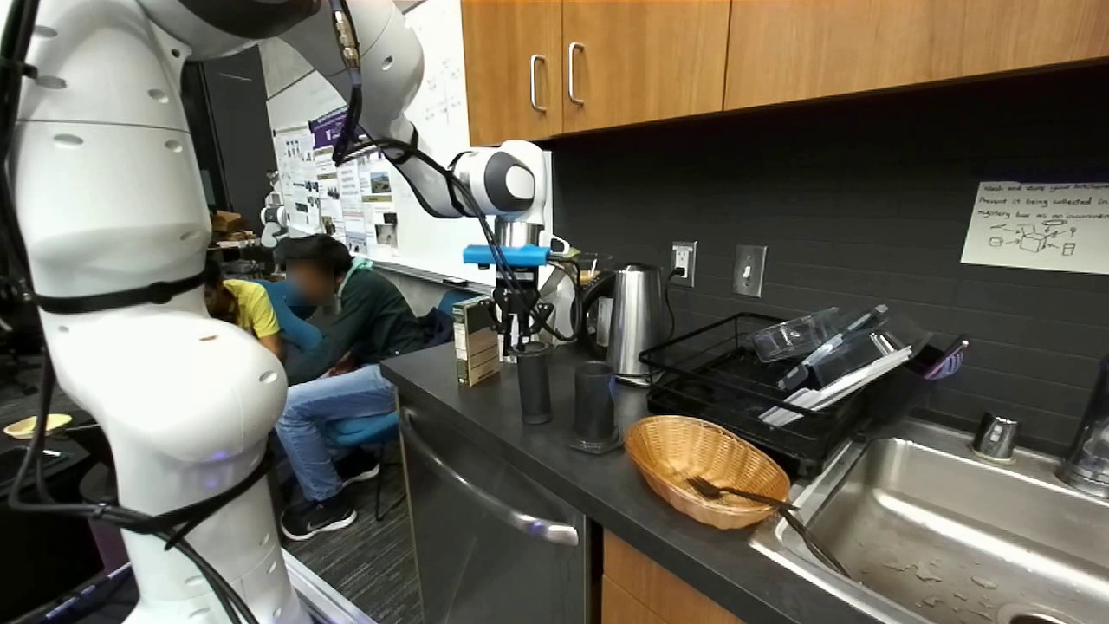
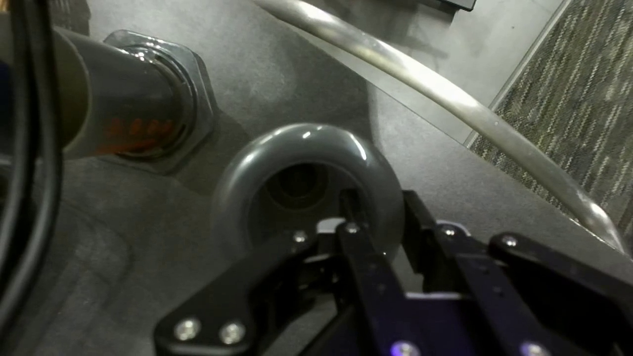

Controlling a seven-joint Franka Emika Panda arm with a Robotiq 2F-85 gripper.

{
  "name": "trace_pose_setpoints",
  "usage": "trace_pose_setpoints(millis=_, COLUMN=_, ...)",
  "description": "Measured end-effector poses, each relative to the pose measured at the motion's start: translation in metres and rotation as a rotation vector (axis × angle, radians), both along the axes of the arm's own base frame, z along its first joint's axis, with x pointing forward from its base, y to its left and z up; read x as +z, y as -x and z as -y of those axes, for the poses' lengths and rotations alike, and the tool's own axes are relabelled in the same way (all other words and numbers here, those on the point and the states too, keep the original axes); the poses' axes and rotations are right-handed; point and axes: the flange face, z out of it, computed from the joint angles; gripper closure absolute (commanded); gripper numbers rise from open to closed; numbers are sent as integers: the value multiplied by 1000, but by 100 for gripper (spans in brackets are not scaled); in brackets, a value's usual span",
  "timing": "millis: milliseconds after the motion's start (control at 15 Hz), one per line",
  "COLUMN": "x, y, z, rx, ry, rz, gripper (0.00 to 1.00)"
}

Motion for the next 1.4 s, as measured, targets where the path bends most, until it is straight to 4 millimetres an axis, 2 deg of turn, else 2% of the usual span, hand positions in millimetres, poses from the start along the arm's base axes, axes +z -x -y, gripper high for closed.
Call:
trace_pose_setpoints(millis=267, x=4, y=-1, z=1, rx=-3, ry=0, rz=6, gripper=94)
trace_pose_setpoints(millis=1200, x=40, y=4, z=1, rx=-24, ry=12, rz=50, gripper=94)
trace_pose_setpoints(millis=1267, x=41, y=4, z=1, rx=-25, ry=12, rz=50, gripper=52)
trace_pose_setpoints(millis=1400, x=41, y=4, z=1, rx=-25, ry=12, rz=49, gripper=46)
